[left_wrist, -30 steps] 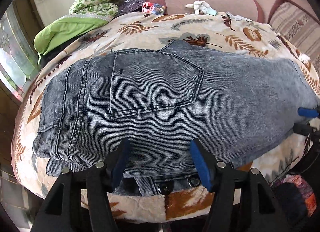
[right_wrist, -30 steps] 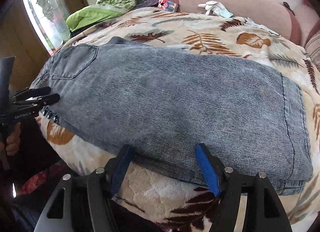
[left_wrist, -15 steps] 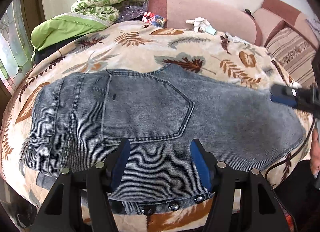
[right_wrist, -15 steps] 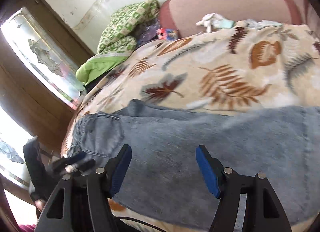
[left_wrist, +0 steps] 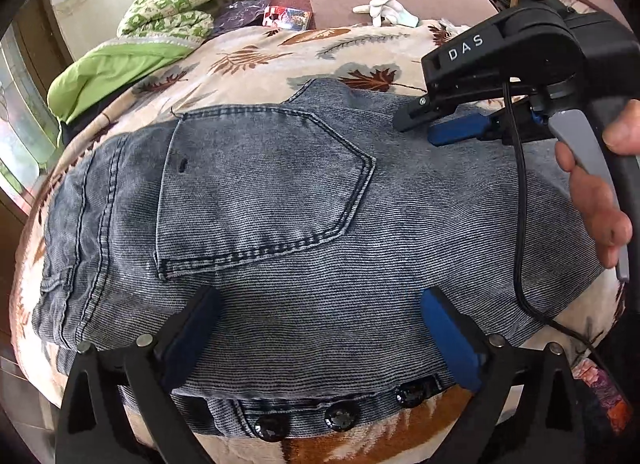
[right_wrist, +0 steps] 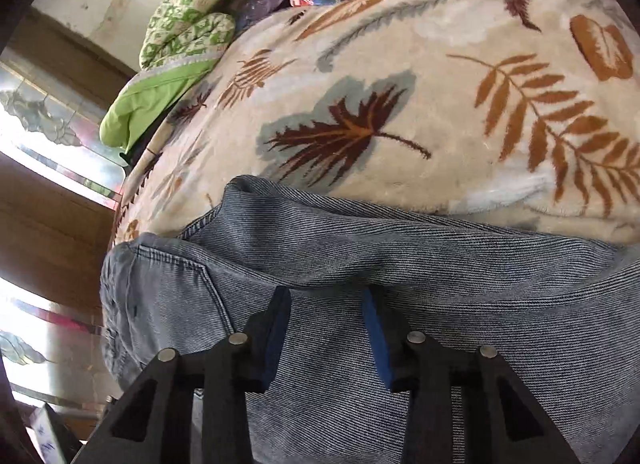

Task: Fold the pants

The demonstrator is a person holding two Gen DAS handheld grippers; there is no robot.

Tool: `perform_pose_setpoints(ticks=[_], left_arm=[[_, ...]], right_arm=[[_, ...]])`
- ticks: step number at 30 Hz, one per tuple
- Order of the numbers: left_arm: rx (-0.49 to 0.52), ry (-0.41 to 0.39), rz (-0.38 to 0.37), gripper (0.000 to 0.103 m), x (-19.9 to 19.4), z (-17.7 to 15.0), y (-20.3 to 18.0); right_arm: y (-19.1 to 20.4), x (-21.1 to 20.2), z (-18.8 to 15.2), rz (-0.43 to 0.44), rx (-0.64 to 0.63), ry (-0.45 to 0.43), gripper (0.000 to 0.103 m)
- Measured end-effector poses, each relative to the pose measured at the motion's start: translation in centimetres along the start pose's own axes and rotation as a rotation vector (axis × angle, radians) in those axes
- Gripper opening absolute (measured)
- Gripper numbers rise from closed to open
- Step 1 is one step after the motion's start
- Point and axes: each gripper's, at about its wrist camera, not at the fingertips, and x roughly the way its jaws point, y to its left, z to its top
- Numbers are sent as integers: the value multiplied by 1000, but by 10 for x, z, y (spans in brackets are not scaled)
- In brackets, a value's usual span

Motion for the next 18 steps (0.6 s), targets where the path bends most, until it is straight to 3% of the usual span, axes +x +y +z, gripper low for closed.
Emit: perform_pose_setpoints(ticks=[3,7,9,12,18], left_arm=[[-2,1,-8,103,-1,-3,-1],[8,-5,-10,103,-2,-8,-4],[6,-17,-13,103,-3,-11,-4],[11,-34,-2,103,-3,-15,-6],[12,-74,-11,103,-8,-22,-5]], right_arm=[[-2,4,7,0,27,-11,41],[12,10,15,-70,-19,-44,45],[20,13,15,-94,-52,-62,56],[34,17,9,-149,-123,-85,64],[40,20,0,-182,-188,-120,66]])
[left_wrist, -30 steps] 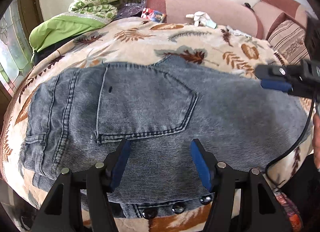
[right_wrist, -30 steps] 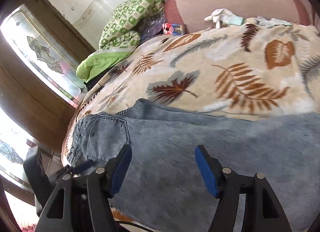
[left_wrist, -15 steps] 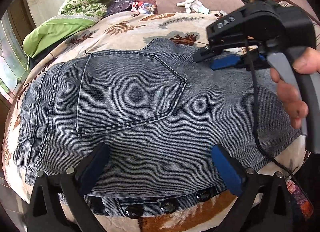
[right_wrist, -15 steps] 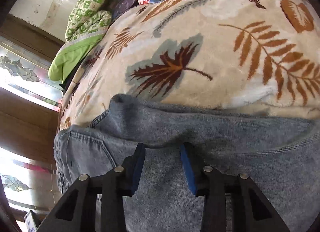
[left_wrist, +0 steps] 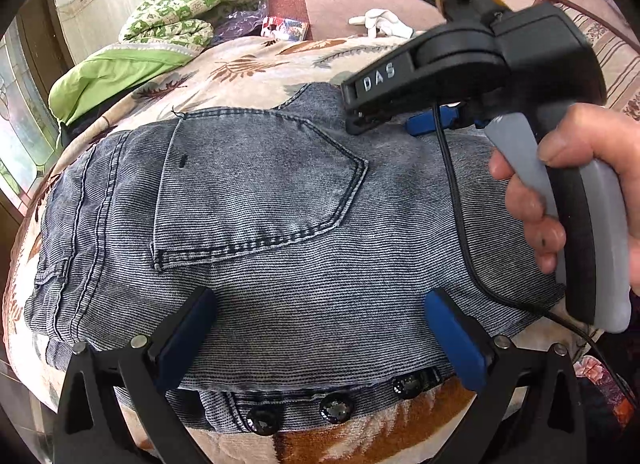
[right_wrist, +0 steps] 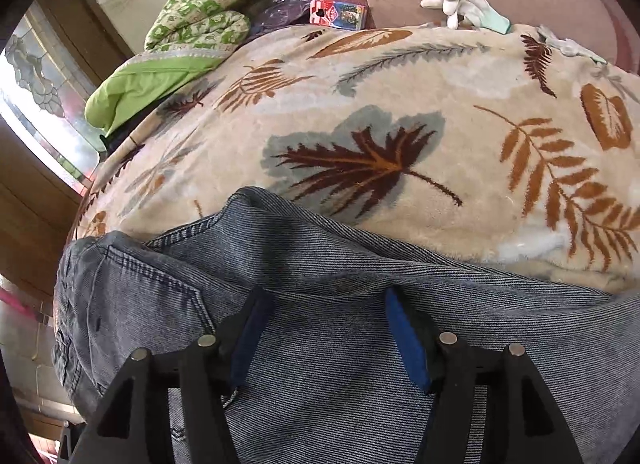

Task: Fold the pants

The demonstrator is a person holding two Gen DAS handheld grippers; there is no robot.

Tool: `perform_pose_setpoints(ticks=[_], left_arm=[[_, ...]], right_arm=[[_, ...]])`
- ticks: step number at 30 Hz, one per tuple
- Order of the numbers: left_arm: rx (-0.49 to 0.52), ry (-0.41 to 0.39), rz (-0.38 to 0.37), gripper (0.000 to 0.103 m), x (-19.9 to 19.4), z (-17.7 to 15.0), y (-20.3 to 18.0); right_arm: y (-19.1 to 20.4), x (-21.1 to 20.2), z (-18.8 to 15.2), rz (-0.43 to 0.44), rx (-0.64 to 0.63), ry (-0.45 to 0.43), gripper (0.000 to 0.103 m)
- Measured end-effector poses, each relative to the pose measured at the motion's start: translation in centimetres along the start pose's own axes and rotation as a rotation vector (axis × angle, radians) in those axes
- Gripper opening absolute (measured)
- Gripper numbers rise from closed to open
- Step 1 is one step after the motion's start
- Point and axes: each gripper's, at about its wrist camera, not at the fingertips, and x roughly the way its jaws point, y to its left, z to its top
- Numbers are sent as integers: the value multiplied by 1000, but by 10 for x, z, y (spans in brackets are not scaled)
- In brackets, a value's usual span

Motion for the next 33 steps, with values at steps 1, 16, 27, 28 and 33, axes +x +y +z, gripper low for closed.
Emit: perform_pose_setpoints(ticks=[1,16,27,28,33], left_arm=[[1,-11,-2,103,-1,-1,0],[-163,-293,203,103,-47,15,47],[-314,-38,266,103,2,13,83],[-298,-32,272,103,5,13,81],[-280,-14,277,103,10,11,77]], right_arm=[[2,1,1,-5,-24,9,66],[-63,-82,-10,66,56,-169,70],[-165,-122,-38,-148,205,-134,70],[-172,-118,-40,-141,223,-116,70],[-183,-97,-43,-172,210,-61,72]])
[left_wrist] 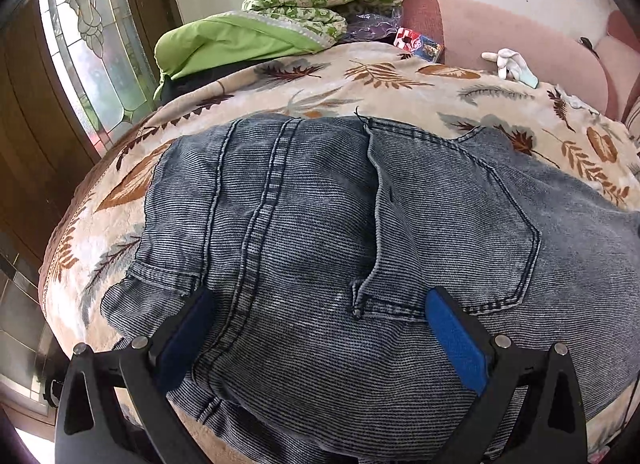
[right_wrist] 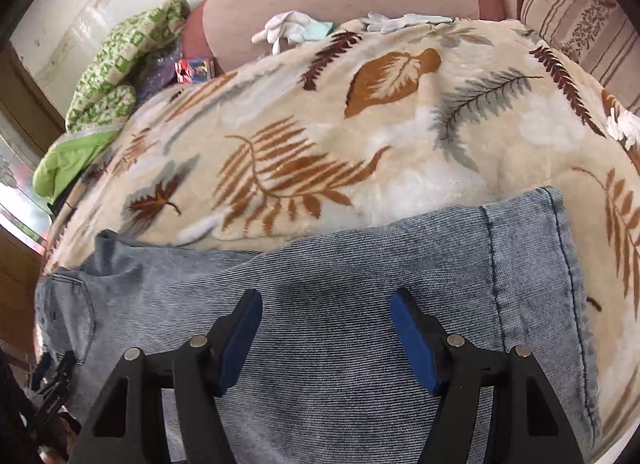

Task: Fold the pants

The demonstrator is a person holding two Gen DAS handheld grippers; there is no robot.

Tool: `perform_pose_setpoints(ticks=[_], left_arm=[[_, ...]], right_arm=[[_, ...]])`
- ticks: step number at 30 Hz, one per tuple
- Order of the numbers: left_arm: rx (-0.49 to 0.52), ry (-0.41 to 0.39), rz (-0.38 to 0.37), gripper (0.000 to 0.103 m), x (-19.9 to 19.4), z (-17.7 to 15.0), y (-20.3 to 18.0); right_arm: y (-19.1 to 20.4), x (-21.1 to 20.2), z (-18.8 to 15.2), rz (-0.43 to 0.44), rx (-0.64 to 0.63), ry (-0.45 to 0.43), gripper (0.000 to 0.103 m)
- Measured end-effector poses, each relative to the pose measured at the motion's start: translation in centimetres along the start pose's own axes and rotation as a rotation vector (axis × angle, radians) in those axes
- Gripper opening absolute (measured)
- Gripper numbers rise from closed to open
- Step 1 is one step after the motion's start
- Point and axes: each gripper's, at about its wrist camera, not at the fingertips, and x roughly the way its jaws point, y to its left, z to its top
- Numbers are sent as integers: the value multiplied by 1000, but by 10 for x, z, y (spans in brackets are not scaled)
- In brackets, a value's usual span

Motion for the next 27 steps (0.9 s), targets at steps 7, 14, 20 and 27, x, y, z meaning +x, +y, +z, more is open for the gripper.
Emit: perform_pose_setpoints(ticks=[7,14,20,27], left_arm=[[9,30,-4,103,0,3,0],[45,-14,37,103,-19,6,-3],[85,-220,36,103,-76,27,-20],[161,-209,-116,103,-88,50,-86]], right_arm=[[16,18,5,-36,-56,6,89],[17,12,12,-24,-49,-50,90],[6,-29,14,70,23,-183,90],[8,-46,1,178,16,-141,90]])
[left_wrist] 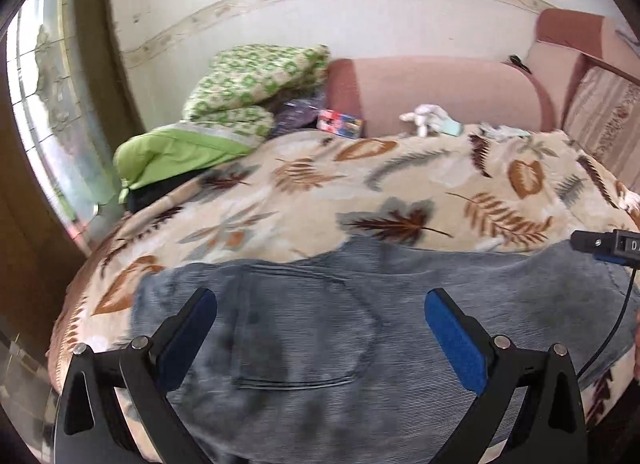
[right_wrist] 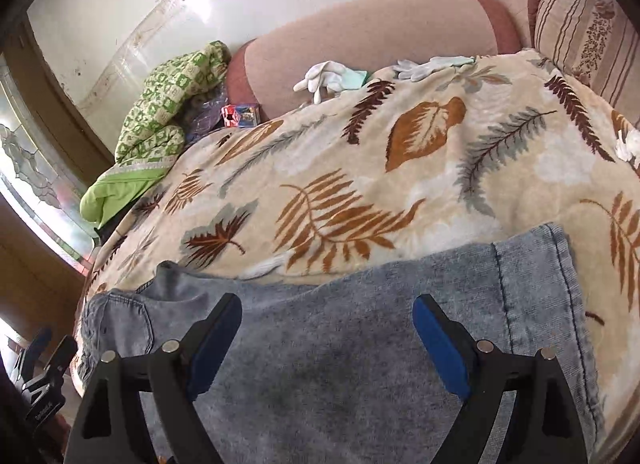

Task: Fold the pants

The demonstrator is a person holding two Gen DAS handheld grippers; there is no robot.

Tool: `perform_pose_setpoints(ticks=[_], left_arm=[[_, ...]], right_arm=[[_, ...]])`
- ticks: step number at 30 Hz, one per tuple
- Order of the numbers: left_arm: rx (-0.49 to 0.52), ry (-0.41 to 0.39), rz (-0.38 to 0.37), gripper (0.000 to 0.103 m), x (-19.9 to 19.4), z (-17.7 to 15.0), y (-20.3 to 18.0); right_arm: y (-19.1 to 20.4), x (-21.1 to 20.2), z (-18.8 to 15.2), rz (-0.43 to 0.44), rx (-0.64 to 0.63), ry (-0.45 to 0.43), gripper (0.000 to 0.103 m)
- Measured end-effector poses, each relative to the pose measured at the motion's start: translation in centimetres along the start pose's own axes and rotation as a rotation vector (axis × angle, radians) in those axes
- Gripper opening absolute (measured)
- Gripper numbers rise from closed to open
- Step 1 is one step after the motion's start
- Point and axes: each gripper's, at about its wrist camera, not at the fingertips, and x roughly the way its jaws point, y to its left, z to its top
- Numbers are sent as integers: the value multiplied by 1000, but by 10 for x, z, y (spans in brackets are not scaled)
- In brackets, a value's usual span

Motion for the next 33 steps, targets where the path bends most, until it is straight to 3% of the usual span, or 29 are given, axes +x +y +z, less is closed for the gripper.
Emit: perform_pose_setpoints(ticks=[4,10,14,18,21,27,33], left_arm=[[64,51,-29,103,21,2,-36],[85,202,-112,103,57,-10,-65],[95,241,-147,103,67,-22,-74],[137,280,-150,103,77,-38,-81],[115,269,-163,103,75,-42,-77],[124,245,-175,103,69,-52,-76],[136,261,-203,103,69,-52,-74]], right_arm=[[-13,-1,-6,36,32,56,90],[-60,-7,-2,55,158,78,90],[-85,-5,-1,106,268,87,90],[-83,6,0,103,273,104,90],[-83,23,0,68,279,140,90],[-89,31,6,43,281,119,90],[-110,14,7,135,388,59,88]])
